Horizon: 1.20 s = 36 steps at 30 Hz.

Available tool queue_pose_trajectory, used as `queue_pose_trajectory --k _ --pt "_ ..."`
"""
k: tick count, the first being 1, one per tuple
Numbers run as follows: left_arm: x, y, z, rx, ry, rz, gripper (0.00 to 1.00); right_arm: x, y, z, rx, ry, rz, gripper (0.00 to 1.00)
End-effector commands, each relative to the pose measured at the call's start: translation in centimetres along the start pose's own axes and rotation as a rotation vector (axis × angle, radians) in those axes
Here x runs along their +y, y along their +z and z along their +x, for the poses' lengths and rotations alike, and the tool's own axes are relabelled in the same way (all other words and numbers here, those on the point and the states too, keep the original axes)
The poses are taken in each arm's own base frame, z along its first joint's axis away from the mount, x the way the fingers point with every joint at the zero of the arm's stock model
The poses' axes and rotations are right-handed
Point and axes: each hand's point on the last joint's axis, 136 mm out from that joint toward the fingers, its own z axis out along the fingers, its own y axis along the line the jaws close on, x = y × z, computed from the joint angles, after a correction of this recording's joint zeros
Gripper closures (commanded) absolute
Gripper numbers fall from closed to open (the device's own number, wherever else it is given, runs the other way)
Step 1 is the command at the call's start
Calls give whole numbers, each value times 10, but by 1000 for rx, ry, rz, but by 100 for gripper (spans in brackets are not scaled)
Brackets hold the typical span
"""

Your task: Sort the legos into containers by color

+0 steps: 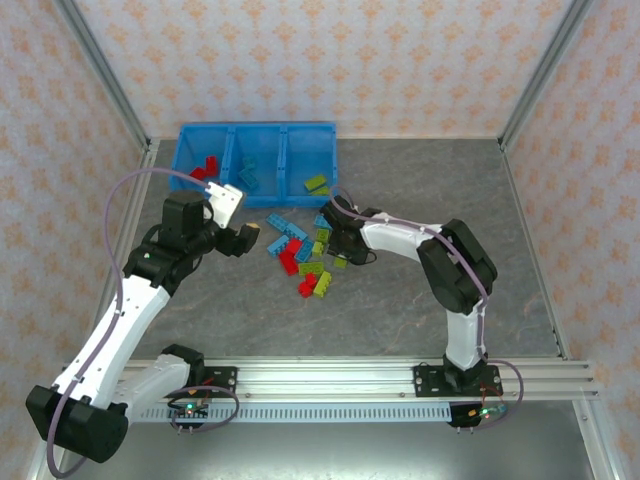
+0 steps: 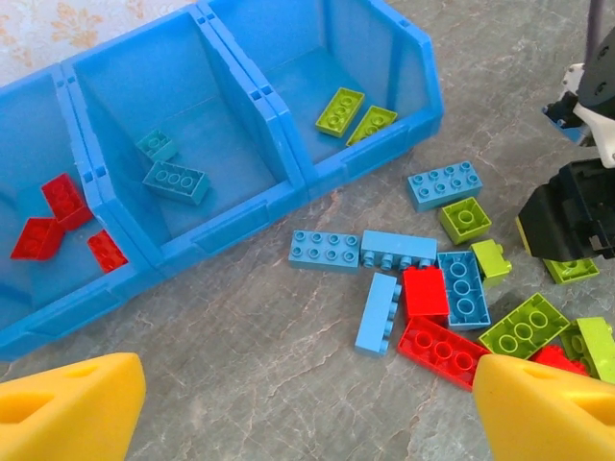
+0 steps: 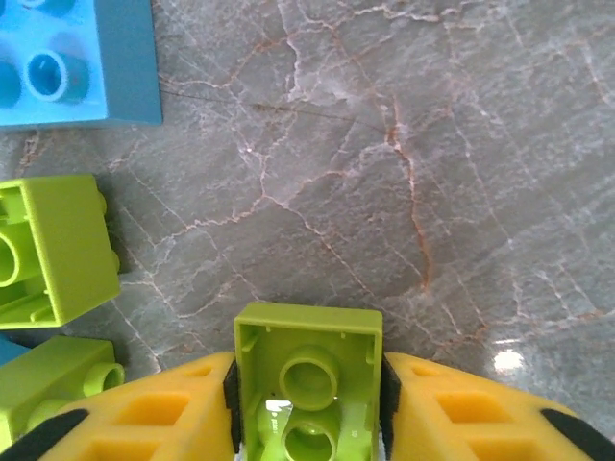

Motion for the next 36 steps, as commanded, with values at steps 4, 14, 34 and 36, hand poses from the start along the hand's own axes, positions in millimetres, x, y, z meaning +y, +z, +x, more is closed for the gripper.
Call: queue_pose_trajectory --k 4,14,34,36 --pt "8 -11 -12 -41 24 -52 8 -8 -26 -10 -100 -5 -15 65" --pt "31 -9 -6 -8 -10 -184 4 67 -147 -95 -541 -315 -161 68" --pt "34 -1 1 25 2 -203 2 185 -67 -199 -592 -496 -72 56" --pt "34 2 1 32 2 -200 2 188 -77 -200 -602 -497 -93 50"
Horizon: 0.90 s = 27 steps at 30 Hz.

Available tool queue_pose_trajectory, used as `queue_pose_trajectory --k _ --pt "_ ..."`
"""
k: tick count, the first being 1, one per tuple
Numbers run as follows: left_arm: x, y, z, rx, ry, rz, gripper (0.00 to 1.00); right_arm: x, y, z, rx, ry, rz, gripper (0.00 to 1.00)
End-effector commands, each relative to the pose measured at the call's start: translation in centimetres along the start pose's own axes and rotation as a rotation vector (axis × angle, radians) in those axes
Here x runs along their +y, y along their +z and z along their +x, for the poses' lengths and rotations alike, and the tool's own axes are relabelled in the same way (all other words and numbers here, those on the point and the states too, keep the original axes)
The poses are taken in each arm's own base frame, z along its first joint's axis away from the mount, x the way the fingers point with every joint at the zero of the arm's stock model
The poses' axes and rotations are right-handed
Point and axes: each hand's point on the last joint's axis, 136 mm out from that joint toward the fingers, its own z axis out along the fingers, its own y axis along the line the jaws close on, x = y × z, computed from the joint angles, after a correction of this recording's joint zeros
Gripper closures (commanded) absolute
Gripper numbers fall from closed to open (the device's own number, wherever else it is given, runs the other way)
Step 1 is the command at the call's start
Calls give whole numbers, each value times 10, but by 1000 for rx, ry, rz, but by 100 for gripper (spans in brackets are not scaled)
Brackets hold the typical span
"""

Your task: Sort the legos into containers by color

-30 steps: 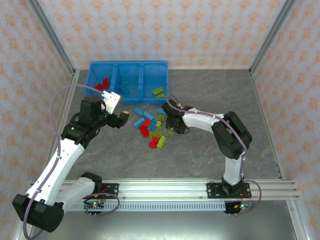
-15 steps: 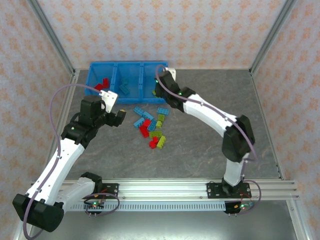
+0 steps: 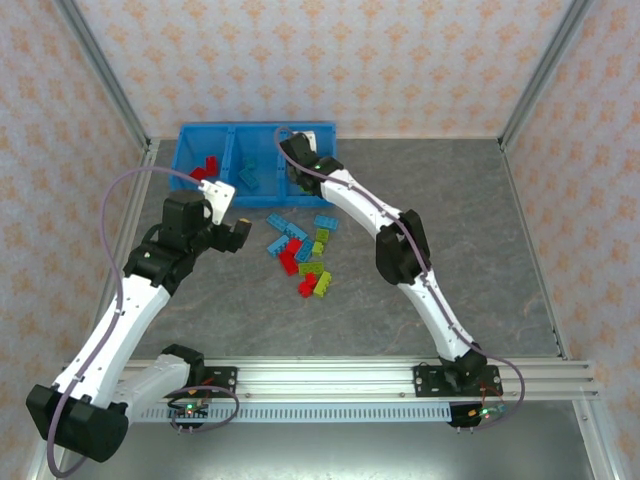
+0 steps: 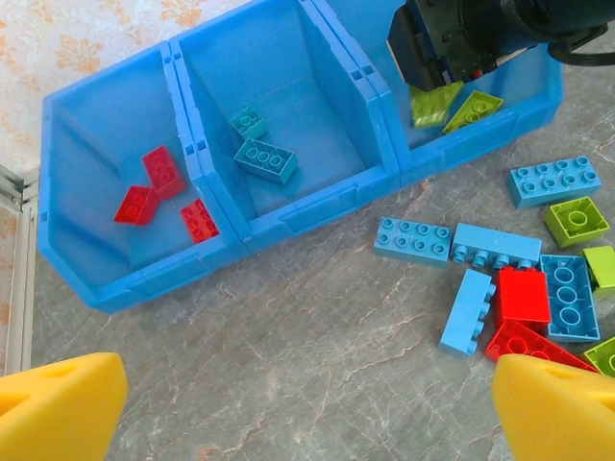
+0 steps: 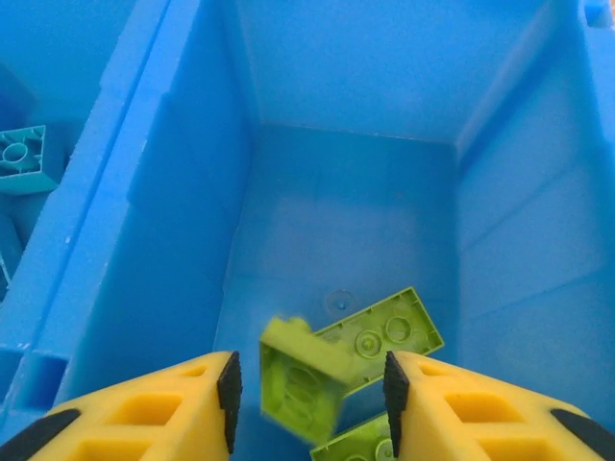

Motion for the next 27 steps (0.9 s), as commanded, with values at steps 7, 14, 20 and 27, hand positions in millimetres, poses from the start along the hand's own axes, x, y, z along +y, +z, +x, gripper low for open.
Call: queue_pose_trajectory --k 7,14,20,27 --pt "2 11 1 19 6 -20 1 -9 -96 -61 -61 11 -82 42" --pt "-30 20 7 71 40 162 0 -20 -197 -32 19 44 -297 33" --pt "-70 40 32 409 -65 318 0 -32 -262 45 130 86 -503 19" --pt "-90 92 78 609 -155 261 4 -48 -256 119 306 54 -481 14"
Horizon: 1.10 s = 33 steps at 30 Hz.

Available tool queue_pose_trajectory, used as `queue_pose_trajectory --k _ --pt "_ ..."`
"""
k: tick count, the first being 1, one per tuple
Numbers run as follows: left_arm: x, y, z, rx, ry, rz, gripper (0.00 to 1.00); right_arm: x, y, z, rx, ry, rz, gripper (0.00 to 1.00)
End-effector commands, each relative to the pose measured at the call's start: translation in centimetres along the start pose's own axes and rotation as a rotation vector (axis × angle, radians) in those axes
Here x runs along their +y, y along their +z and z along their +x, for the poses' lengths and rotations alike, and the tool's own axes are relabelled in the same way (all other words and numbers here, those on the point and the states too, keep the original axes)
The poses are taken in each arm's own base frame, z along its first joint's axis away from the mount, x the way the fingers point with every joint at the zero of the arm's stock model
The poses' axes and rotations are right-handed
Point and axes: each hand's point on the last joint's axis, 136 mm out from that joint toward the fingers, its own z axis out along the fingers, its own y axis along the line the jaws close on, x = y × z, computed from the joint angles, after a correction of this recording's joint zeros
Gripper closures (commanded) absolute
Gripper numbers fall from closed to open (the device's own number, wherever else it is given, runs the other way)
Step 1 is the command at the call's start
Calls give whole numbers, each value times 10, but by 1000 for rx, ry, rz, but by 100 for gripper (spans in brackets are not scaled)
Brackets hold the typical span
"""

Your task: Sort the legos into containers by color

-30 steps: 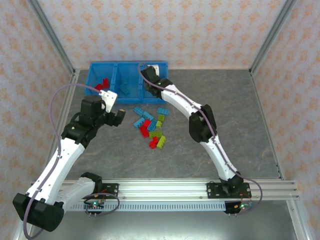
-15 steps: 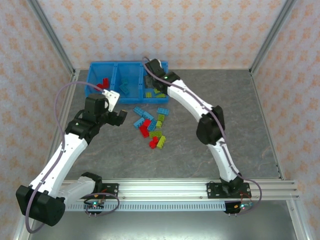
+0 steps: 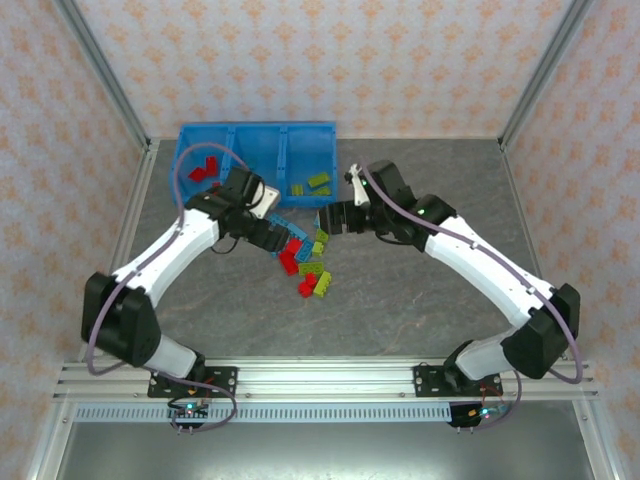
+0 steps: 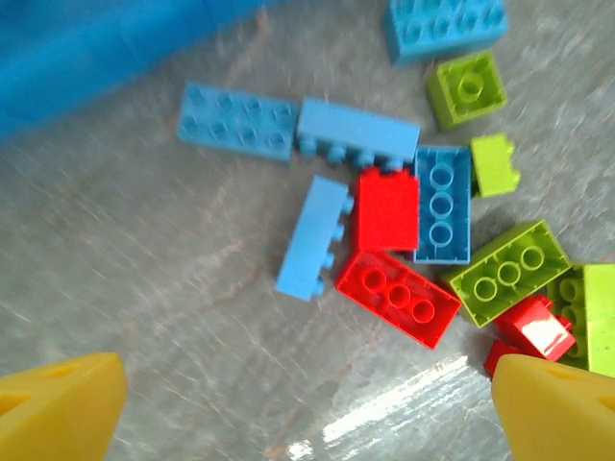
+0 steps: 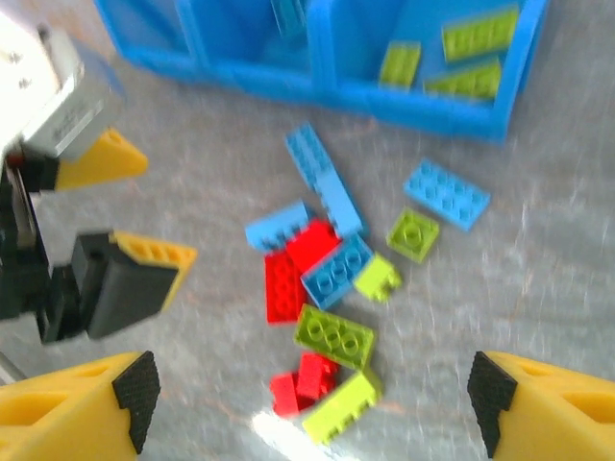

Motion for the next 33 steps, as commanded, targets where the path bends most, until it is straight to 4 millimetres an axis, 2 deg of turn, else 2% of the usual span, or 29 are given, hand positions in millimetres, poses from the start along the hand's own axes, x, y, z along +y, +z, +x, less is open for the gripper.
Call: queue_pose_trajectory --k 1,8,12,14,18,21,22,23,28,33 --pt "4 24 19 107 -87 -22 5 -7 15 26 106 16 3 14" --pt "13 68 11 155 -65 -66 24 -20 20 28 113 -14 69 13" --pt "14 90 8 184 -72 -63 31 -23 20 29 120 -16 83 13" --pt "17 97 6 199 -82 -82 35 -25 21 31 122 -11 93 13" --pt "16 105 2 198 -91 -76 52 -27 21 35 129 0 97 13" --pt "16 106 1 191 -89 -72 56 -28 22 37 133 2 101 13" --pt "16 116 8 219 -90 -70 58 -28 22 37 134 3 100 13" --pt "16 118 9 225 -89 -69 59 -28 22 37 134 3 99 13" --pt "14 113 10 215 -89 -60 68 -23 21 37 139 19 76 13" --pt "5 66 -6 101 -104 -21 69 -13 23 35 135 68 25 13"
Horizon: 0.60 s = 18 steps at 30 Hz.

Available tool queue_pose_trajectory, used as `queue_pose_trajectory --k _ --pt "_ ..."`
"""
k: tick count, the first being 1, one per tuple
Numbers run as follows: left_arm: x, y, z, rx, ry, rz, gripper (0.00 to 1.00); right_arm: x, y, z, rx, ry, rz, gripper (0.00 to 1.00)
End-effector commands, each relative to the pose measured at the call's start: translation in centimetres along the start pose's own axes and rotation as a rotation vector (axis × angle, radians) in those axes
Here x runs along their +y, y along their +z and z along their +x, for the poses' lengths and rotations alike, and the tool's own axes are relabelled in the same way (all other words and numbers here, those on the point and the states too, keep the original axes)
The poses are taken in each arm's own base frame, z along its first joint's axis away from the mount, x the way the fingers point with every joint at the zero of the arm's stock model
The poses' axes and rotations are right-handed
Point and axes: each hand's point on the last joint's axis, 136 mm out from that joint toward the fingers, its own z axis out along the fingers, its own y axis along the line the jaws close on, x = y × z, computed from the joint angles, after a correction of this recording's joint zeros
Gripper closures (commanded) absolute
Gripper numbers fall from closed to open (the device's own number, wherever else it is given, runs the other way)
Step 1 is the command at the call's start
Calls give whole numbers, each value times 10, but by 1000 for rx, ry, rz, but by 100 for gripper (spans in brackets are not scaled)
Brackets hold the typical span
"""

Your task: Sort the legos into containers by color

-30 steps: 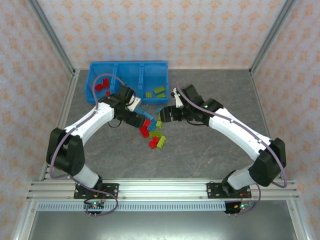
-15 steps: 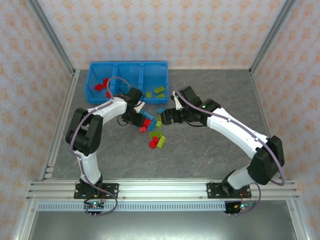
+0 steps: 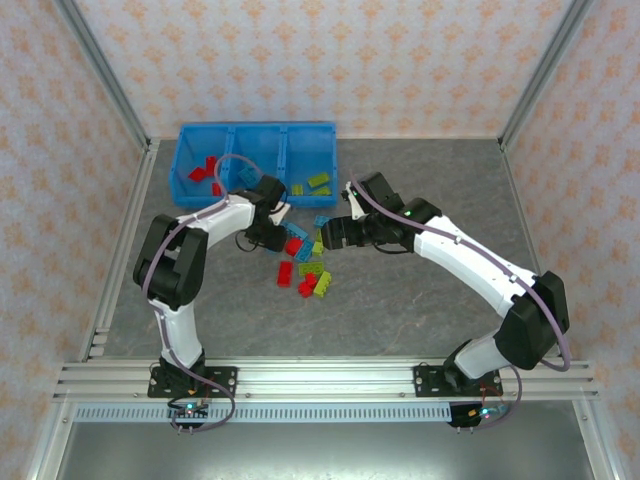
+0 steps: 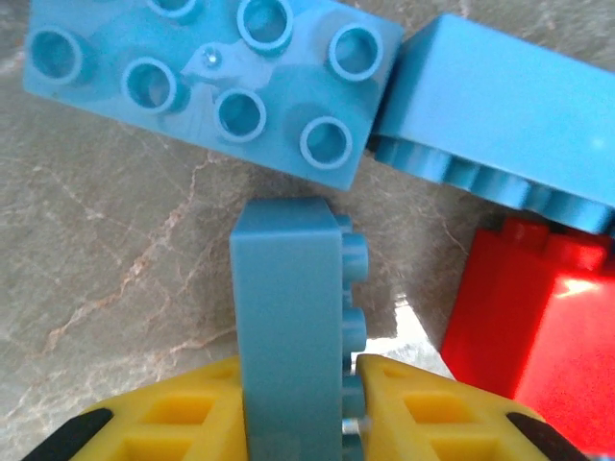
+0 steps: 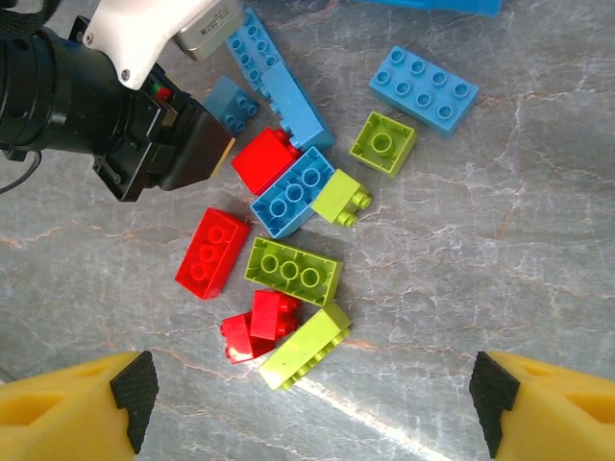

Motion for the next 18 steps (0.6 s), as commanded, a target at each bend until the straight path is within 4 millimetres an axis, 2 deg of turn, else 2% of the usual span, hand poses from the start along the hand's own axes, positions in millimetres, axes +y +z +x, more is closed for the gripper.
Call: queue_pose_trajectory --k 1,3,6,9,11,13,17,18 --pt "-6 -54 -11 -136 -9 21 69 5 -2 -2 -7 43 -28 13" --pt "5 -85 -19 -227 -48 -39 72 6 -4 -9 -30 49 -27 13" --pt "33 -123 -39 -357 -140 -143 75 5 -7 -15 -43 41 -13 13" --pt "50 -137 -59 -408 -212 -155 80 4 -11 -16 -41 33 1 13" --pt "59 -145 -78 -460 -260 -153 80 3 -14 -16 -46 34 7 13" --pt "73 -146 -101 -509 -312 -157 80 2 -15 -15 -59 42 9 13" --pt "94 -128 -149 -488 -313 -183 81 -2 -15 -12 -57 56 24 13" --pt "99 -110 -160 -463 -310 -193 81 -4 -16 -11 -55 58 32 13"
